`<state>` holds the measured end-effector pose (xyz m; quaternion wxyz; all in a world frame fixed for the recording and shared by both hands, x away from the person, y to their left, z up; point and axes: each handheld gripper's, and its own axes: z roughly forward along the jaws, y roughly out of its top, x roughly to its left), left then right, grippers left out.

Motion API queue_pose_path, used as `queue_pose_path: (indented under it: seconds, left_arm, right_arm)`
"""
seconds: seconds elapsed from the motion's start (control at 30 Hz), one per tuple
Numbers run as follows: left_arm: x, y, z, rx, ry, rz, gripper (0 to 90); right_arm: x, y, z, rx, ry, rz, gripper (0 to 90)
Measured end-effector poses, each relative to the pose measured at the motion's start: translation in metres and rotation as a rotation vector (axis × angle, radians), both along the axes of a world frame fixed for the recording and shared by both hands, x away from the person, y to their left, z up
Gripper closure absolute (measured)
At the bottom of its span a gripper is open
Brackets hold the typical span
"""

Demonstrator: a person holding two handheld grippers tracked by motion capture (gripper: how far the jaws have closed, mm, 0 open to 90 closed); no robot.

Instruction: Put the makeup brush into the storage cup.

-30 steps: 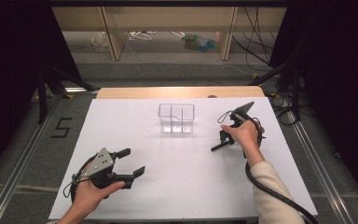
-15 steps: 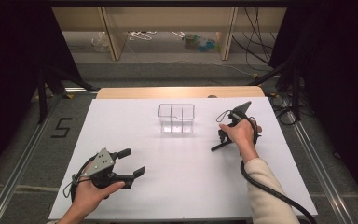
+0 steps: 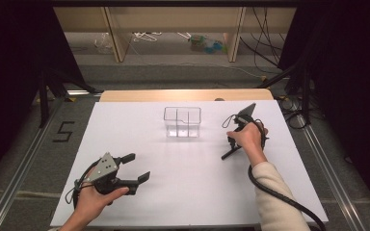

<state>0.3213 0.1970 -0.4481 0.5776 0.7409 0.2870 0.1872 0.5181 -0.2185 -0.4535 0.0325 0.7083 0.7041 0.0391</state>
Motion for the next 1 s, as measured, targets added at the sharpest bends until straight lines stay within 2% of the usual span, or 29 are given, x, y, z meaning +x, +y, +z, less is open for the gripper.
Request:
queue_pose_path:
  seconds: [0.03,0.1,0.17,0.2,0.27,0.33,0.37,0.4,0.43,0.5,0.53,0.6,0.7,0.73,0.83,0.9,0.93,0.97,1.0]
  left_arm:
    - [0.0,0.0,0.0,0.0,0.0,0.0,16.1]
    - [0.0,0.0,0.0,0.0,0.001,0.0,16.1]
    - [-0.001,-0.001,-0.001,-0.012,0.017,0.009,16.2]
    - [-0.001,0.0,0.0,-0.001,0.018,0.015,16.2]
    - [-0.001,-0.001,0.0,0.004,0.008,0.004,16.2]
    - [-0.001,-0.001,0.0,0.001,0.013,0.005,16.2]
    - [-0.001,-0.001,0.0,0.001,0.015,0.009,16.2]
    - [-0.002,-0.001,0.0,-0.003,0.019,0.011,16.2]
    - [0.0,0.0,0.0,0.009,0.005,0.001,16.2]
    - [0.0,0.0,0.0,0.008,0.007,0.001,16.2]
    - [0.0,0.0,0.0,0.009,0.006,0.001,16.2]
    - [-0.001,0.0,0.0,0.008,0.006,0.001,16.2]
    - [-0.001,-0.001,0.0,0.006,0.009,0.003,16.2]
    - [-0.001,-0.001,0.0,0.007,0.008,0.004,16.2]
    - [-0.001,-0.001,0.0,0.007,0.011,0.005,16.3]
    - [-0.001,-0.001,-0.001,0.005,0.014,0.006,16.3]
    - [-0.001,-0.001,-0.001,0.01,0.01,0.003,16.3]
    - [-0.001,-0.001,-0.001,0.008,0.011,0.004,16.3]
    - [-0.001,-0.001,-0.001,0.009,0.011,0.004,16.4]
  right_arm:
    - [0.0,-0.001,0.001,0.0,0.018,0.008,39.1]
    - [0.0,-0.002,0.002,-0.011,0.018,0.025,42.4]
    - [0.0,-0.007,0.003,-0.007,0.018,0.054,50.4]
    - [0.0,-0.008,0.003,0.0,0.016,0.05,52.9]
    - [0.0,-0.013,0.003,-0.005,0.003,0.08,58.1]
    - [0.0,-0.013,0.004,0.005,0.012,0.059,62.0]
    - [0.001,-0.015,0.004,0.0,0.015,0.07,63.9]
    - [0.0,-0.018,0.004,-0.01,0.016,0.105,65.4]
    - [0.001,-0.019,0.004,-0.009,0.019,0.115,66.8]
    - [0.001,-0.018,0.005,-0.004,0.024,0.105,68.3]
    - [0.002,-0.017,0.005,-0.002,0.03,0.081,72.1]
    - [0.002,-0.019,0.005,0.001,0.023,0.09,75.9]
    - [0.002,-0.022,0.004,0.005,0.015,0.111,78.2]
    - [0.002,-0.022,0.002,0.013,-0.008,0.111,78.2]
    - [0.002,-0.022,0.002,0.012,-0.01,0.115,78.4]
    - [0.002,-0.022,0.004,0.006,0.016,0.116,78.5]
    - [0.002,-0.022,0.005,0.011,0.016,0.104,78.6]
    - [0.002,-0.022,0.003,0.014,-0.004,0.1,78.6]
    - [0.002,-0.024,0.003,0.02,-0.003,0.11,78.6]
